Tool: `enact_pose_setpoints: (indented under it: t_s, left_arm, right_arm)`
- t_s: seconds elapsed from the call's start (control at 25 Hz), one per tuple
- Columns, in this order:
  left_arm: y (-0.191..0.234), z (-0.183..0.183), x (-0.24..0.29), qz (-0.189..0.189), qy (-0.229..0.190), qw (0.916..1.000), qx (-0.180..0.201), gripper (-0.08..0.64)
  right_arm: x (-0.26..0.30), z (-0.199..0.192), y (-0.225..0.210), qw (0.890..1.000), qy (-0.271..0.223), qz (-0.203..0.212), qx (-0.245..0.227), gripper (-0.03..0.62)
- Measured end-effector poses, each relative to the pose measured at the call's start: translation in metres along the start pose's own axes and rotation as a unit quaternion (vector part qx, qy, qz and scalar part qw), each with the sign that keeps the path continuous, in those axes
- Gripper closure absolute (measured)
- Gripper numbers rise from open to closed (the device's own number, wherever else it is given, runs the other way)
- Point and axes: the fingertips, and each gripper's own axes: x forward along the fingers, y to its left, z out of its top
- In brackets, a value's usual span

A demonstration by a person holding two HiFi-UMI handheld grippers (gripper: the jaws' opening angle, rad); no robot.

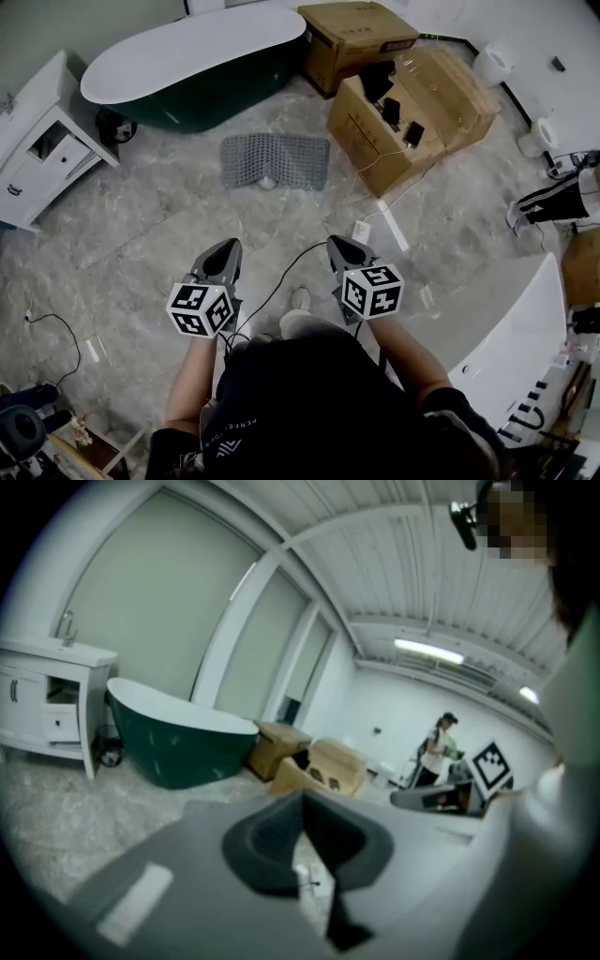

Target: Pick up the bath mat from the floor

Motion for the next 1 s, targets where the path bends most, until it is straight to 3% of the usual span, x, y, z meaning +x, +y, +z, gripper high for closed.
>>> enact_pose_setpoints:
  t_s: [0.44, 1.0]
  left_arm:
    - [-0.004, 0.014, 0.071, 0.044, -0.013, 0.9988, -0.015, 0.555]
    - [0.024, 0.014, 0.121, 0.061, 0.011, 0.9979, -0.022, 0.555]
  right_arm:
    - [0.040, 0.023, -0.062, 0.999, 0.026, 0.034, -0.014, 0.592]
    - [0.085, 0.033, -0.088, 0.998, 0.042, 0.044, -0.010, 0.592]
